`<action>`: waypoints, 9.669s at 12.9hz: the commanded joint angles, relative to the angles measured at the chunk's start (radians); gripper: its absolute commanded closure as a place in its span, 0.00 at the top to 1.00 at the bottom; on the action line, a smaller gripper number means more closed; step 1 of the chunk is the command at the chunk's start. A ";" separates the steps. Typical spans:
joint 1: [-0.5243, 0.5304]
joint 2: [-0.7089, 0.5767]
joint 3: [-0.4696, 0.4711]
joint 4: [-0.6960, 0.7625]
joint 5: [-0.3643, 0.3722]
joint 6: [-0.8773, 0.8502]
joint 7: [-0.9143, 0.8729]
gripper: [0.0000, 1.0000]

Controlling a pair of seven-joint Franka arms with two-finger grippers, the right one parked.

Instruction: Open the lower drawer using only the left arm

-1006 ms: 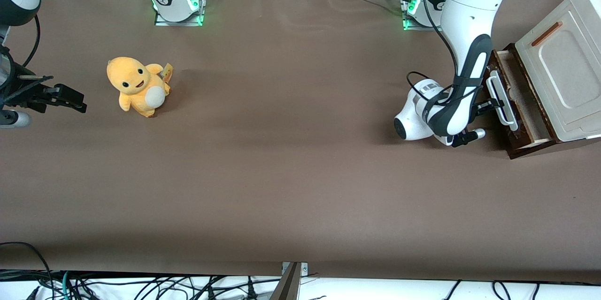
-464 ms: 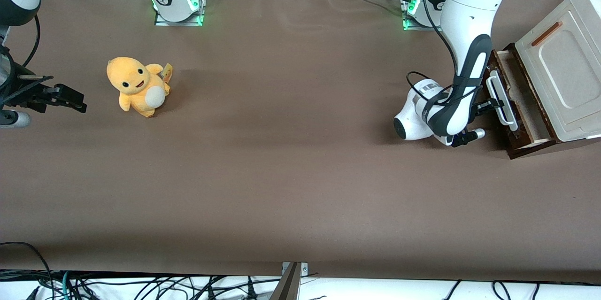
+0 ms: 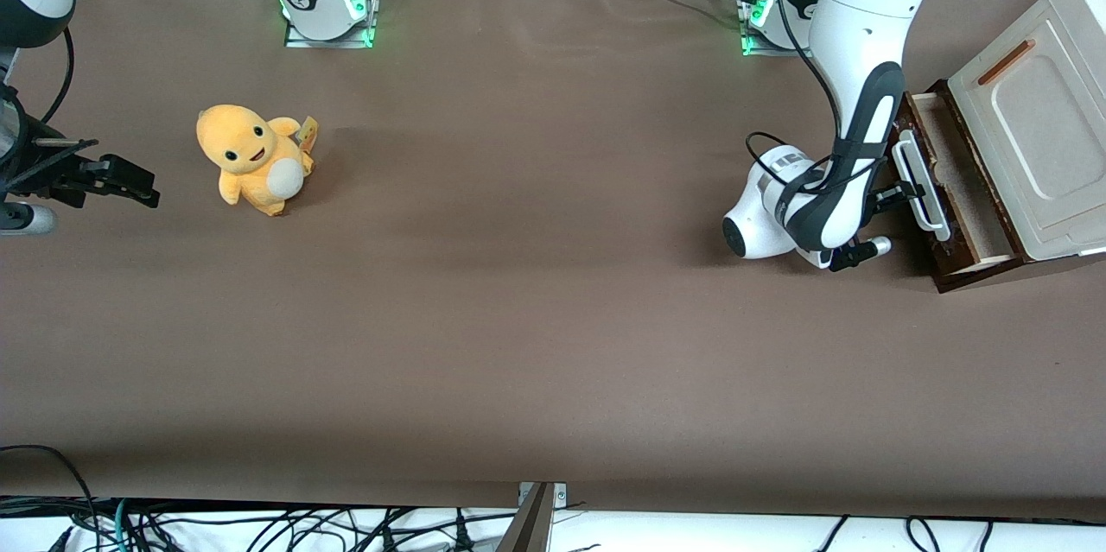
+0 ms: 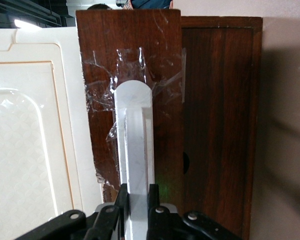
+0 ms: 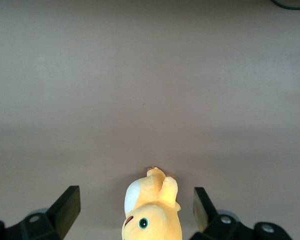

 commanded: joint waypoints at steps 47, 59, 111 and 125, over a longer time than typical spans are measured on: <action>-0.050 -0.011 -0.005 0.340 -0.394 -0.052 0.018 1.00; 0.088 -0.040 -0.002 0.632 -0.681 -0.020 0.313 0.99; 0.340 -0.230 0.033 0.661 -0.997 0.057 1.137 1.00; 0.346 -0.249 0.032 0.649 -1.003 0.067 1.141 1.00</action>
